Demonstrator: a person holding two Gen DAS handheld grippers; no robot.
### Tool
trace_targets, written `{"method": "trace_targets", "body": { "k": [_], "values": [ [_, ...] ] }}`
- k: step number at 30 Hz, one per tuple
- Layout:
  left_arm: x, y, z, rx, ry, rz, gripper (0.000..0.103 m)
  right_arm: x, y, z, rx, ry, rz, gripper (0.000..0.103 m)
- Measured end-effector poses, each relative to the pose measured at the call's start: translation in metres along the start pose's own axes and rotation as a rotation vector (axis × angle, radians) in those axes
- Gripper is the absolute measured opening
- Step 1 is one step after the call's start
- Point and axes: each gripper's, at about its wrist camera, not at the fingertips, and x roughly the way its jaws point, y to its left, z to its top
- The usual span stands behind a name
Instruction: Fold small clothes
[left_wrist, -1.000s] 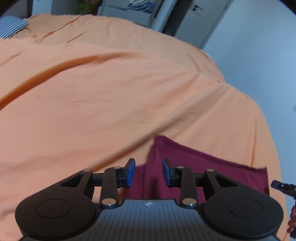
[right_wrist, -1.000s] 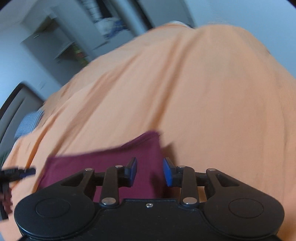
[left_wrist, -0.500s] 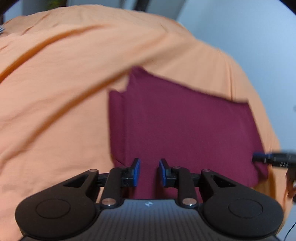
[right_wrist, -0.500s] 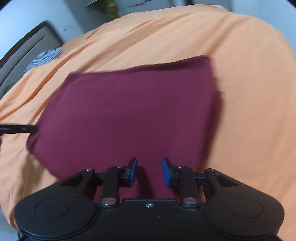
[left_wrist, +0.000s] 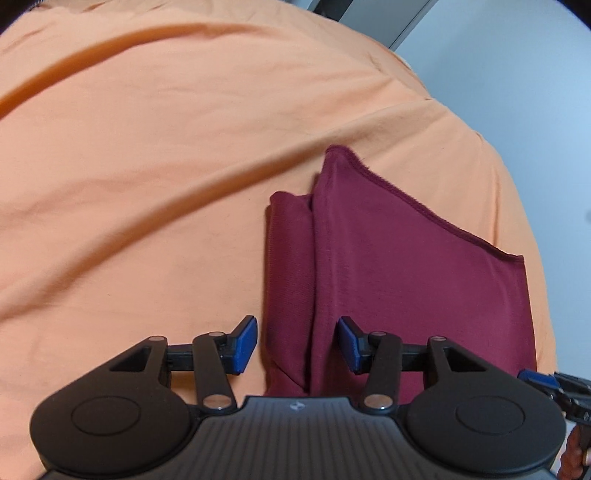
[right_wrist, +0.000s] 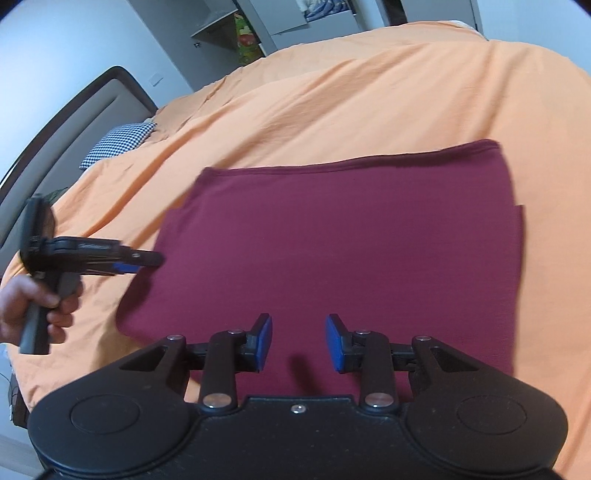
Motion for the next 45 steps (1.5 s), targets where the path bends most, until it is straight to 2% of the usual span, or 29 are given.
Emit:
{"method": "trace_targets", "body": {
  "k": [6,9,17,23,27,30,34,45],
  "values": [
    [0.015,0.015,-0.003,-0.051,0.023,-0.034,0.057,0.014,0.020,0.001,0.012,-0.003,0.006,0.035],
    [0.015,0.015,-0.003,-0.042,0.027,-0.040,0.059,0.015,0.027,-0.001,-0.002,0.002,0.010,0.035],
    [0.017,0.012,0.001,-0.025,0.040,-0.070,0.059,0.022,0.035,0.002,-0.022,0.004,0.005,0.037],
    [0.014,0.015,0.002,-0.046,0.037,-0.091,0.055,0.026,0.039,0.006,-0.048,0.008,-0.003,0.037],
    [0.013,0.016,0.002,-0.040,0.038,-0.089,0.055,0.035,0.044,0.010,-0.110,0.021,-0.024,0.033],
    [0.010,0.017,0.001,-0.040,0.040,-0.090,0.055,0.044,0.047,0.014,-0.152,0.035,-0.044,0.025],
    [0.008,0.016,0.000,-0.038,0.041,-0.084,0.055,0.055,0.045,0.021,-0.157,0.040,-0.063,0.022],
    [0.006,0.007,0.001,-0.006,0.042,-0.083,0.053,0.081,0.037,0.020,-0.153,0.107,-0.076,0.020]
  ]
}}
